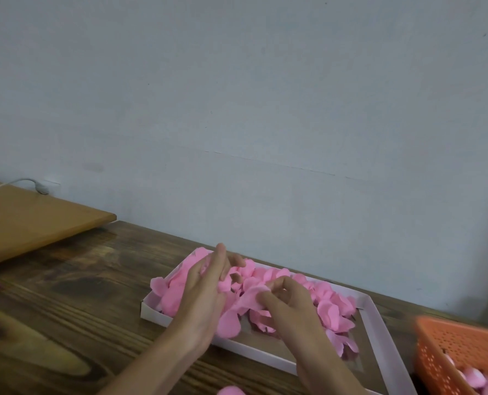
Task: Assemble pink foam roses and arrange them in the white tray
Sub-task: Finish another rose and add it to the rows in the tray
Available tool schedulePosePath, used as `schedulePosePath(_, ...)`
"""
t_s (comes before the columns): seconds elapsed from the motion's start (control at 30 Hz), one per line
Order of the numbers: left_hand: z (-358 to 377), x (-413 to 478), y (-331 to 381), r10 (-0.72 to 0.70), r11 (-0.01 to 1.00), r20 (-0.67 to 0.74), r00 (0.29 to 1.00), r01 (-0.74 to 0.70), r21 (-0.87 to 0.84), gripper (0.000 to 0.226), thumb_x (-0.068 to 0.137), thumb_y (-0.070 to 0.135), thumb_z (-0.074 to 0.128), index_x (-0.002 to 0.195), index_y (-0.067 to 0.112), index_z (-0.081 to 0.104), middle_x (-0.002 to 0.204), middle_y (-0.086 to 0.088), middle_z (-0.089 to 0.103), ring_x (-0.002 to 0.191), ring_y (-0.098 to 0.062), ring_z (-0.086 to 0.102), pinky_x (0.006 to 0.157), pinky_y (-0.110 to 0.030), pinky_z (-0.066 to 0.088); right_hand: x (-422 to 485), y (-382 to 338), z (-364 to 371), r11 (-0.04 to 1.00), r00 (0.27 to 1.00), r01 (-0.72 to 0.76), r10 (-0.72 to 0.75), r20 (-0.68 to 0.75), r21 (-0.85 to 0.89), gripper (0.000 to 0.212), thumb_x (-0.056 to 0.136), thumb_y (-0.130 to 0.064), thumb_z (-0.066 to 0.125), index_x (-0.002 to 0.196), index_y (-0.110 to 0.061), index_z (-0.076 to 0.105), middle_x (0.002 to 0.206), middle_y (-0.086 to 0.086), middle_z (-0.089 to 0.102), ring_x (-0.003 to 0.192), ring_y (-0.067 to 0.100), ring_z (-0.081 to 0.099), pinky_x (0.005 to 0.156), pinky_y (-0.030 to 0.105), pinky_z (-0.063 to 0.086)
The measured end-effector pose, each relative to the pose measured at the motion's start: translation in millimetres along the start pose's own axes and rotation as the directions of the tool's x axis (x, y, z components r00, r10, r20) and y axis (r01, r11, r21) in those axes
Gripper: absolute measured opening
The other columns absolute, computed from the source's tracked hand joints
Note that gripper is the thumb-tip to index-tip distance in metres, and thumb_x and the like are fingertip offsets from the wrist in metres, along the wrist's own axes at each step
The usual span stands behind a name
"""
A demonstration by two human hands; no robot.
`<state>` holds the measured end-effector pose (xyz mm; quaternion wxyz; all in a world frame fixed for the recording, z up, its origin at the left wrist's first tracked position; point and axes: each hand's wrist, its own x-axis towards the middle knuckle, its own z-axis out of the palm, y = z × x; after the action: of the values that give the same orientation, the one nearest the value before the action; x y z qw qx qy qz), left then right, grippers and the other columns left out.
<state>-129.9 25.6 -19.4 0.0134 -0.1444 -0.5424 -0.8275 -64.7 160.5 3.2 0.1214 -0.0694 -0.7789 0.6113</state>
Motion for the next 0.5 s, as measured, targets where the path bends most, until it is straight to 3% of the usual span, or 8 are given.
schedulePosePath(0.07, 1.7, -1.2, -1.8, -0.002, 1.000, 0.010, 1.000, 0.002, 0.002, 0.061, 0.093, 0.070, 0.054, 0.094, 0.011, 0.068, 0.095, -0.010, 0.072, 0.088, -0.028, 0.072, 0.082, -0.050, 0.056, 0.6, 2.5, -0.2, 0.999, 0.999, -0.026, 0.025, 0.031, 0.038, 0.009, 0.091, -0.013, 0.062, 0.096, -0.006, 0.060, 0.098, 0.021, 0.073, 0.077, 0.020, 0.067, 0.087, 0.052, 0.058)
schedulePosePath(0.13, 1.8, -1.3, -1.8, -0.006, 1.000, 0.022, 1.000, 0.006, -0.016, 0.062, 0.091, 0.071, 0.055, 0.091, 0.010, 0.066, 0.086, -0.007, 0.066, 0.082, -0.027, 0.066, 0.076, -0.046, 0.052, 2.4, 3.5, -0.8, 0.994, 0.997, -0.060, 0.056, 0.045, 0.093, 0.009, 0.092, -0.012, 0.062, 0.098, -0.005, 0.059, 0.099, 0.018, 0.075, 0.087, 0.024, 0.073, 0.092, 0.055, 0.058)
schedulePosePath(0.2, 0.8, -0.6, -1.6, -0.020, 0.999, 0.043, 0.999, 0.022, -0.035, 0.063, 0.090, 0.071, 0.055, 0.091, 0.009, 0.065, 0.081, -0.007, 0.062, 0.079, -0.029, 0.061, 0.072, -0.045, 0.050, 3.9, 3.0, -2.0, 0.979, 0.996, -0.086, 0.078, 0.051, 0.183, 0.008, 0.094, -0.009, 0.061, 0.098, -0.003, 0.058, 0.099, 0.017, 0.077, 0.093, 0.029, 0.076, 0.081, 0.049, 0.064)
schedulePosePath(0.27, 0.5, -0.7, -2.1, -0.025, 0.999, 0.056, 0.998, 0.026, -0.034, 0.063, 0.092, 0.070, 0.054, 0.092, 0.008, 0.064, 0.079, -0.008, 0.062, 0.074, -0.027, 0.062, 0.071, -0.044, 0.050, 2.3, -0.3, -2.4, 0.955, 0.994, -0.101, 0.086, 0.065, 0.280, 0.002, 0.097, -0.005, 0.058, 0.095, -0.004, 0.056, 0.095, 0.017, 0.078, 0.088, 0.031, 0.078, 0.069, 0.037, 0.064)
schedulePosePath(0.33, 0.4, -0.9, -2.6, -0.030, 0.999, 0.052, 0.998, 0.031, -0.022, 0.064, 0.092, 0.070, 0.054, 0.093, 0.007, 0.063, 0.082, -0.011, 0.065, 0.075, -0.028, 0.066, 0.073, -0.045, 0.051, -0.1, -3.0, -2.7, 0.940, 0.993, -0.108, 0.089, 0.073, 0.324, 0.005, 0.098, -0.004, 0.056, 0.093, -0.007, 0.055, 0.093, 0.015, 0.078, 0.085, 0.031, 0.078, 0.066, 0.034, 0.063)
schedulePosePath(0.5, 3.5, -4.3, 1.0, -0.066, 0.998, 0.040, 0.997, 0.067, -0.002, 0.067, 0.093, 0.071, 0.052, 0.103, 0.005, 0.062, 0.105, -0.024, 0.071, 0.099, -0.044, 0.071, 0.093, -0.071, 0.052, -1.4, -3.7, -1.6, 0.932, 0.991, -0.119, 0.094, 0.091, 0.343, 0.003, 0.099, -0.006, 0.056, 0.096, -0.006, 0.056, 0.096, 0.014, 0.078, 0.086, 0.030, 0.078, 0.070, 0.038, 0.064)
